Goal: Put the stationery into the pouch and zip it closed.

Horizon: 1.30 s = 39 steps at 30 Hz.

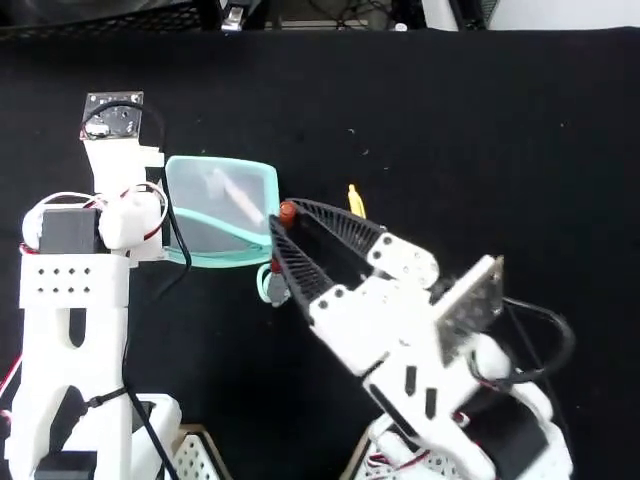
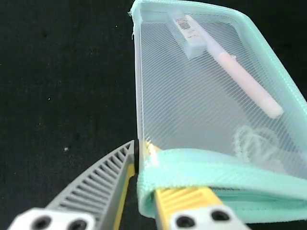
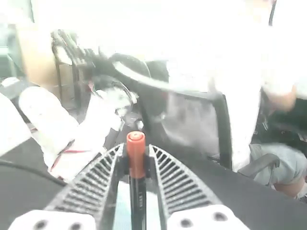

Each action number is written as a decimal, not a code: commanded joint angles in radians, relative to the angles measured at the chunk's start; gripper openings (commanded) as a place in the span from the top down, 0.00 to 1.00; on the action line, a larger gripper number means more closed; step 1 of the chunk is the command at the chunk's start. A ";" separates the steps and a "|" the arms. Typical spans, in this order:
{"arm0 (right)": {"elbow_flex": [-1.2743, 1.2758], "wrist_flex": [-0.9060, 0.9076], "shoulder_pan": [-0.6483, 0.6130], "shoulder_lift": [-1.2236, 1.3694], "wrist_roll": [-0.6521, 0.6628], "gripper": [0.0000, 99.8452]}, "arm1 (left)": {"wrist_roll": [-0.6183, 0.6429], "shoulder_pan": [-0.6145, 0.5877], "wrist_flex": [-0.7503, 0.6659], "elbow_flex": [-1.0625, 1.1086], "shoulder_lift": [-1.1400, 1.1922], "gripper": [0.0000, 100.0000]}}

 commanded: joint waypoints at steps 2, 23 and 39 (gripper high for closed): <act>0.111 -0.199 -0.017 0.013 -0.011 0.98 | -0.009 -0.002 -0.014 -0.001 0.003 0.97; 0.194 -0.473 -0.109 0.145 -0.014 0.99 | -0.009 -0.002 -0.014 -0.007 0.003 0.97; 0.351 -0.505 -0.101 0.203 0.060 0.99 | -0.009 -0.004 -0.011 -0.007 0.003 0.97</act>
